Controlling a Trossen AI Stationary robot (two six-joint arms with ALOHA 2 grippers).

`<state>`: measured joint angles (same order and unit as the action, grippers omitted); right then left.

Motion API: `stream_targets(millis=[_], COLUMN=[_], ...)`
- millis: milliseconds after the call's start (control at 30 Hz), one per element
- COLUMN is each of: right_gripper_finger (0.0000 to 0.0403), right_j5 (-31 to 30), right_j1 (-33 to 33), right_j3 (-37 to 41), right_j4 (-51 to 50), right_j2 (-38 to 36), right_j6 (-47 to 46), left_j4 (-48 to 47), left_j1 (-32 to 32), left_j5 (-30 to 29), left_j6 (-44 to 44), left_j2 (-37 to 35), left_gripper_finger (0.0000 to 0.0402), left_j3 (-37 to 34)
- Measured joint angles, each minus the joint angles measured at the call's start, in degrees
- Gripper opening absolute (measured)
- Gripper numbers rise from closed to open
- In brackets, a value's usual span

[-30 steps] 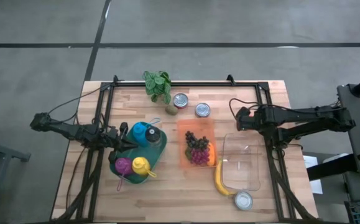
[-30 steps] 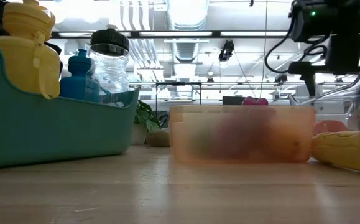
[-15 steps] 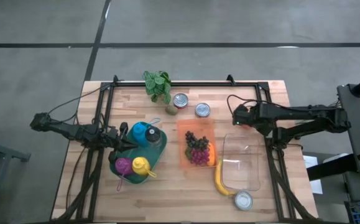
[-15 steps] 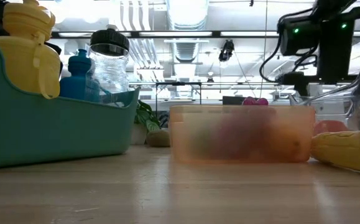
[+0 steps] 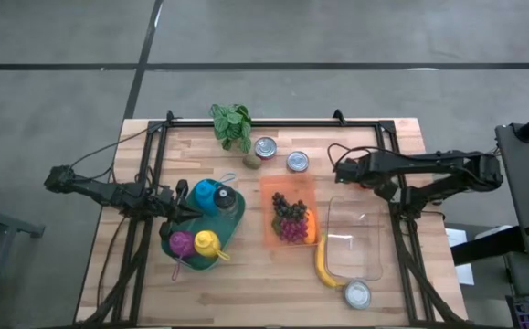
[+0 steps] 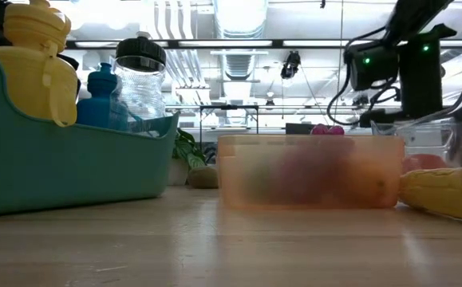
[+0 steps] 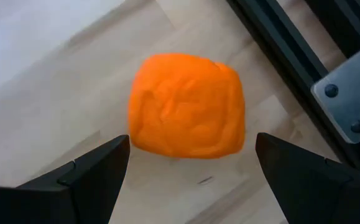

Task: Pick & Place Food Item
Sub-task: Put the orange into the orange bin

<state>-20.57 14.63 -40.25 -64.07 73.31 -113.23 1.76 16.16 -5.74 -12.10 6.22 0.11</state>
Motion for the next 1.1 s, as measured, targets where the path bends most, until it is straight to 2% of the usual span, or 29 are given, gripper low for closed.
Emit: stream_targets(millis=[367, 567, 967, 1100], right_gripper_finger=[0.0347, 0.0347, 0.0347, 0.0334], right_j5=[-0.4, -0.41, -1.95, -1.95], right_j1=[0.07, 0.07, 0.04, 0.04], right_j3=[0.23, 0.42, 0.42, 0.42], right_j4=[2.29, 5.82, 6.97, 7.08], right_j2=[7.35, 11.01, 11.71, 11.7], right_j6=[0.53, 3.73, 3.98, 3.99], left_j4=[0.01, 0.01, 0.0, 0.01], left_j1=[0.0, 0.0, 0.0, 0.0], left_j5=[0.0, 0.0, 0.0, 0.0], left_j6=[0.02, 0.01, 0.0, 0.0], left_j2=[0.0, 0.0, 0.0, 0.0], left_gripper_finger=[0.0022, 0.0022, 0.0022, 0.0022], left_j3=[-0.01, -0.01, -0.01, -0.01])
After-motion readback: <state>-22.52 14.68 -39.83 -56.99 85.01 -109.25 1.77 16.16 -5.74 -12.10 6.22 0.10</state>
